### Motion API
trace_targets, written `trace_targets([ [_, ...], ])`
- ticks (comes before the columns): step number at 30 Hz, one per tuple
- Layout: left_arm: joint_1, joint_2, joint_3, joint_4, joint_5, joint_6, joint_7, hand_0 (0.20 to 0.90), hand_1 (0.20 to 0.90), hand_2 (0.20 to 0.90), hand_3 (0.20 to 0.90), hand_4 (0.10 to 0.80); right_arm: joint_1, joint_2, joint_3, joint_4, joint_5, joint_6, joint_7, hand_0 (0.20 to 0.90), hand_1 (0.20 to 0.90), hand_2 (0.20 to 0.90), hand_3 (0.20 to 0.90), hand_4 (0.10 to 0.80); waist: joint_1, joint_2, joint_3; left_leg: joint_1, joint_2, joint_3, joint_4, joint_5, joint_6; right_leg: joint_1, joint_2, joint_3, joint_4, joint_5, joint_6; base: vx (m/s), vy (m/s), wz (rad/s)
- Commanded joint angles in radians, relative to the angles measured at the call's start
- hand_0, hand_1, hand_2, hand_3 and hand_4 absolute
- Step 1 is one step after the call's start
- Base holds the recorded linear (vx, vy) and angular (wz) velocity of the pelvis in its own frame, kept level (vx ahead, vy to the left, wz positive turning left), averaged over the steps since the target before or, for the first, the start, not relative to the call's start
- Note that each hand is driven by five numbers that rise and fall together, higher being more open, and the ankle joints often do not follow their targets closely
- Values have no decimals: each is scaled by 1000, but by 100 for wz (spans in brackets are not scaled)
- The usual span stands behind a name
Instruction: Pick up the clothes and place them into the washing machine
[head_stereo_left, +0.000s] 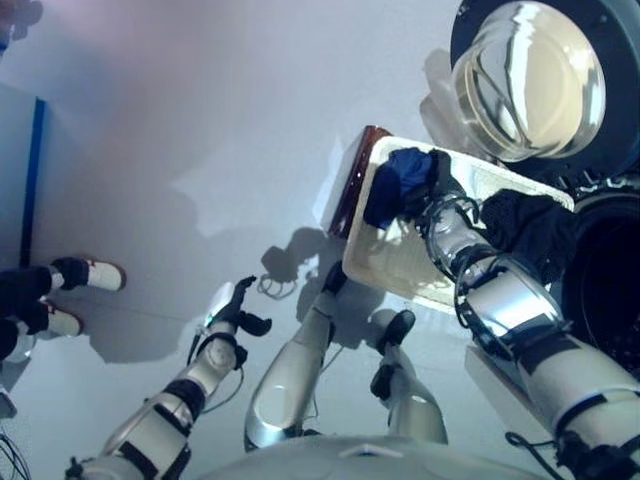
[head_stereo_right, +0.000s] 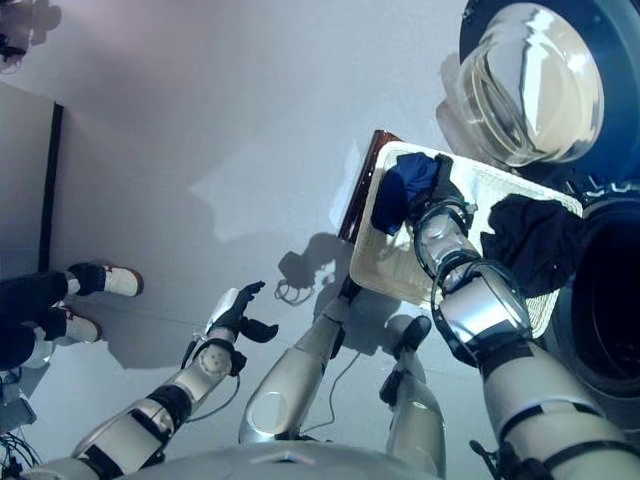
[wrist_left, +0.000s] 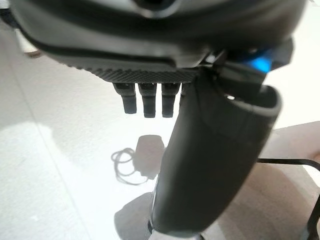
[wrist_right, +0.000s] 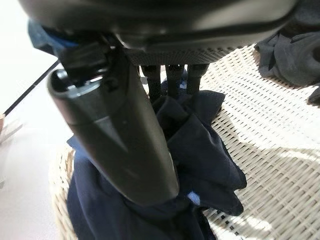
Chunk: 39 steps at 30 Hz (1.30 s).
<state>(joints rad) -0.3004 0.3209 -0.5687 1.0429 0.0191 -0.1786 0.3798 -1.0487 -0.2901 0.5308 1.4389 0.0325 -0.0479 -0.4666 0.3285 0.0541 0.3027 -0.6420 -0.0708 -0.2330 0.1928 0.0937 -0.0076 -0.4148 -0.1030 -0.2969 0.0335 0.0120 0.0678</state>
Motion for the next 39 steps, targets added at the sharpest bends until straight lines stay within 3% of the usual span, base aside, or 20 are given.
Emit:
trace_targets([
  [1,-10,28,-11,-15,-39,-14,58,900,900,900,900,800,-73,-16,23,32,-33,10,21,900,900,900,900,800,53,37,72,-90,-110,21,14,51,-29,46,-26,77,200,-121,-2,-157,55,-18],
  [4,-46,25,-22,-10,-48,-17,70,900,900,900,900,800,-112,-50,25,33,-37,4,3,900,900,900,900,800,43,67,114,-155,-127,35,117,-4,-21,-53,-44,81,359,-190,-13,-71,18,-9],
  [13,-73,4,-51,-4,-36,-16,87,900,900,900,900,800,-129,-100,49,29,-48,-1,-22,900,900,900,900,800,40,108,119,-223,-132,27,177,-20,-31,-146,-60,94,471,-255,-35,-16,14,8],
  [14,-73,4,-51,-4,-36,-16,87,900,900,900,900,800,-129,-101,49,29,-48,-1,-22,801,801,801,801,734,40,108,119,-222,-132,27,177,-20,-31,-146,-60,93,471,-255,-35,9,-21,5],
  [15,-73,4,-59,-7,-31,-16,90,900,900,900,900,800,-137,-92,65,35,-74,6,-22,514,514,514,514,543,44,115,123,-230,-134,24,175,-16,-34,-151,-63,90,472,-258,-36,-6,-20,6],
  [16,-73,5,-59,-9,-31,-18,92,900,900,900,900,800,-141,-91,67,37,-77,6,-21,300,300,300,300,400,44,117,124,-232,-134,22,172,-14,-36,-155,-62,91,473,-259,-37,-9,-25,6],
  [27,-63,-15,-67,7,-34,-19,109,900,900,900,900,800,-141,-86,41,33,-87,9,-39,300,300,300,300,400,49,149,141,-227,-145,20,152,4,-38,-159,-71,100,482,-271,-43,-1,2,7],
  [39,-72,-27,-86,47,-28,-14,115,900,900,900,900,800,-113,-73,5,30,-63,8,-54,300,300,300,300,400,23,144,143,-194,-138,41,142,6,-26,-140,-72,125,472,-261,-39,-2,6,-2],
])
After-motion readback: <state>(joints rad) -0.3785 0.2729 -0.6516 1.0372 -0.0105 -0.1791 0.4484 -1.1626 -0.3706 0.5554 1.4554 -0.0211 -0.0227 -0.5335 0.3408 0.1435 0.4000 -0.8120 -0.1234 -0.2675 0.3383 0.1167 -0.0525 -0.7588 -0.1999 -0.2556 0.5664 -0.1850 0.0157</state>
